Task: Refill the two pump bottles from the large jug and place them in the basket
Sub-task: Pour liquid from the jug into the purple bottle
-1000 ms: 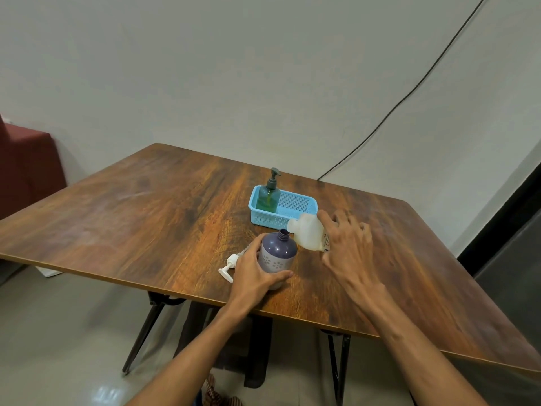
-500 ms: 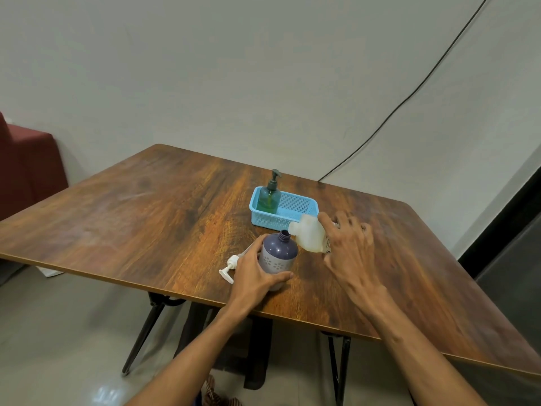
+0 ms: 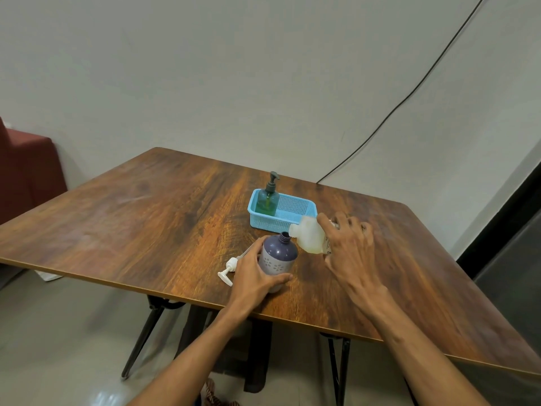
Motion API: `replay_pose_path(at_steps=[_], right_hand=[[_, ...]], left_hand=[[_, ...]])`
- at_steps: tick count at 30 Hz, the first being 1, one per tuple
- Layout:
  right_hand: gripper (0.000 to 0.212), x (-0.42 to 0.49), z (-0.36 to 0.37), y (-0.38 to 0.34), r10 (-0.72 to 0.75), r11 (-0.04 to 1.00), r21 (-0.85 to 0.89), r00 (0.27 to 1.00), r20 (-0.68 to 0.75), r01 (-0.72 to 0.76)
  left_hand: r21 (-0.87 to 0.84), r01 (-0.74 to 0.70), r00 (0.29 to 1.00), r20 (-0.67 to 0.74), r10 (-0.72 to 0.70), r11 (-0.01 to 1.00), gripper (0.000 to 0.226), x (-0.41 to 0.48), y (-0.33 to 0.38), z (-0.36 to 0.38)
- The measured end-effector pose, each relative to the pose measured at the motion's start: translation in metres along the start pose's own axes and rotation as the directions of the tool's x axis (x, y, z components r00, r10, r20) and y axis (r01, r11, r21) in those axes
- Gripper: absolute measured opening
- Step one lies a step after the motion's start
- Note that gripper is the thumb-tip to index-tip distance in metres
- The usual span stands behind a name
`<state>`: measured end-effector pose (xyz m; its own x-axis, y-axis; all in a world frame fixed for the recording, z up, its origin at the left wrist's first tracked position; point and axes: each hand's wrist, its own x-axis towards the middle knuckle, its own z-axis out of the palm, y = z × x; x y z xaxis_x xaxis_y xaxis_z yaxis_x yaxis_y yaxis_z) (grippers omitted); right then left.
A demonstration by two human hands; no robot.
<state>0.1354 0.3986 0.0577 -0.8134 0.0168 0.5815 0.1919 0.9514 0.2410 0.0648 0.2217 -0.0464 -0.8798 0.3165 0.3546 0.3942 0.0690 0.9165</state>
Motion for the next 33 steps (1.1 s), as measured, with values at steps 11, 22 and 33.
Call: replay_pose_path(at_steps=[11, 22, 33], right_hand=[[0.091, 0.0002, -0.0034, 0.0015, -0.001, 1.0, -0.017, 1.0, -0.002, 0.001], [0.092, 0.0013, -0.0061, 0.0016, 0.005, 0.999, -0.035, 1.0, 0.016, -0.005], [0.088, 0.0021, -0.0073, 0.002, 0.01, 0.999, -0.045, 1.0, 0.025, -0.009]], left_hand=[[0.006, -0.044, 0.999, -0.005, 0.044, 0.999, 0.081, 0.0007, 0.0035, 0.0001], [0.014, -0.025, 1.0, -0.003, 0.025, 1.0, 0.09, 0.0014, 0.0011, 0.0011], [0.046, -0.009, 1.0, 0.001, 0.009, 0.999, 0.095, 0.0017, -0.0012, 0.0019]])
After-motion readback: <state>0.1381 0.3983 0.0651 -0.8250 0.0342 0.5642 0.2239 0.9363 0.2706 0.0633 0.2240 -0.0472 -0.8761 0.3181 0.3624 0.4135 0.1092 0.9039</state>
